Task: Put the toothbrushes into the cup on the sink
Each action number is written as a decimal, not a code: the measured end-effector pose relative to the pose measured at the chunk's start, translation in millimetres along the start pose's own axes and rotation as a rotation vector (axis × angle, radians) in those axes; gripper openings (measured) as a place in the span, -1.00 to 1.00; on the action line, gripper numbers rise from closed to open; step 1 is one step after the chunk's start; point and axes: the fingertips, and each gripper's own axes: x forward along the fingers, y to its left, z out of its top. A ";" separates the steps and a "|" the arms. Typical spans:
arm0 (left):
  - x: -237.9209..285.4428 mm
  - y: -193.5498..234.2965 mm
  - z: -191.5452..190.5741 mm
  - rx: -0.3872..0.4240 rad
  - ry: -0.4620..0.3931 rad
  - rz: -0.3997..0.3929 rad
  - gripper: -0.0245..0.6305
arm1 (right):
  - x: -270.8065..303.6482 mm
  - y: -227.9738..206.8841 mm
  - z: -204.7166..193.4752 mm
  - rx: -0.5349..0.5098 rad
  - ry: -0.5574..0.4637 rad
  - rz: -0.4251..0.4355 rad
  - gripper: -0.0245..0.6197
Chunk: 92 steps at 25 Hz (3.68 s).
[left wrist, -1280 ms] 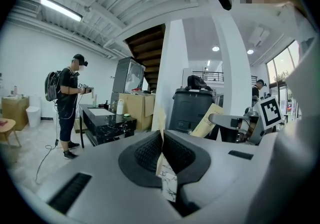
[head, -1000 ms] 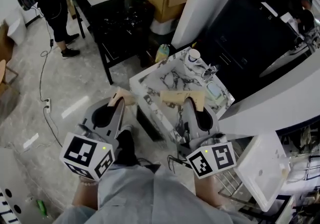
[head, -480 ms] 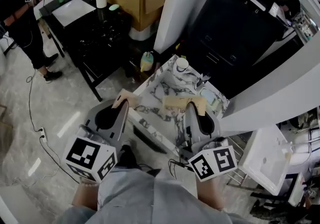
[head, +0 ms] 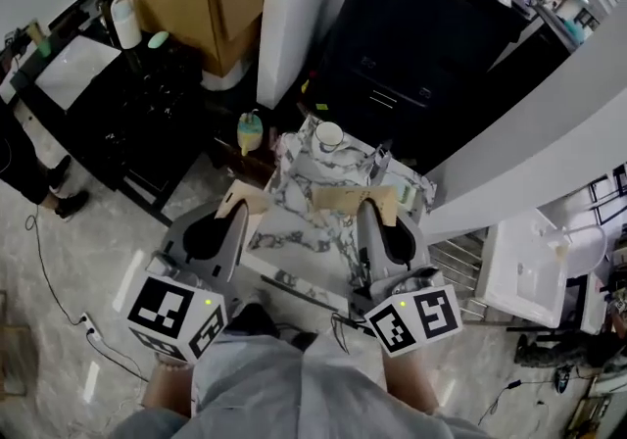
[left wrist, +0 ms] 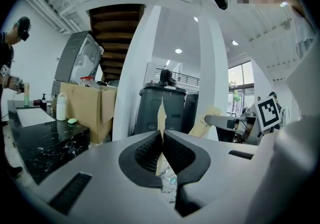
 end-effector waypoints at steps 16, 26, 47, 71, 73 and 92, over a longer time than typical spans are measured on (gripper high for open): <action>60.9 44.2 9.0 0.000 0.011 -0.216 -0.91 | 38.5 -4.8 -2.4 -0.027 0.006 -0.208 -0.79; 77.7 46.8 7.8 -0.032 0.017 -0.220 -0.91 | 34.7 -21.5 -6.7 -0.027 0.018 -0.251 -0.79; 98.5 22.4 9.0 -0.028 0.017 -0.182 -0.91 | 50.7 -64.7 -15.4 -0.001 0.028 -0.197 -0.79; 69.5 58.6 18.4 -0.022 -0.002 0.001 -0.91 | 134.6 -107.1 -30.4 -0.028 0.046 -0.154 -0.79; 68.0 60.4 17.7 -0.021 -0.002 0.013 -0.91 | 141.6 -111.8 -33.9 -0.042 0.055 -0.153 -0.79; 47.7 82.2 2.7 -0.052 0.031 0.150 -0.91 | 203.5 -145.0 -97.7 -0.068 0.151 -0.160 -0.79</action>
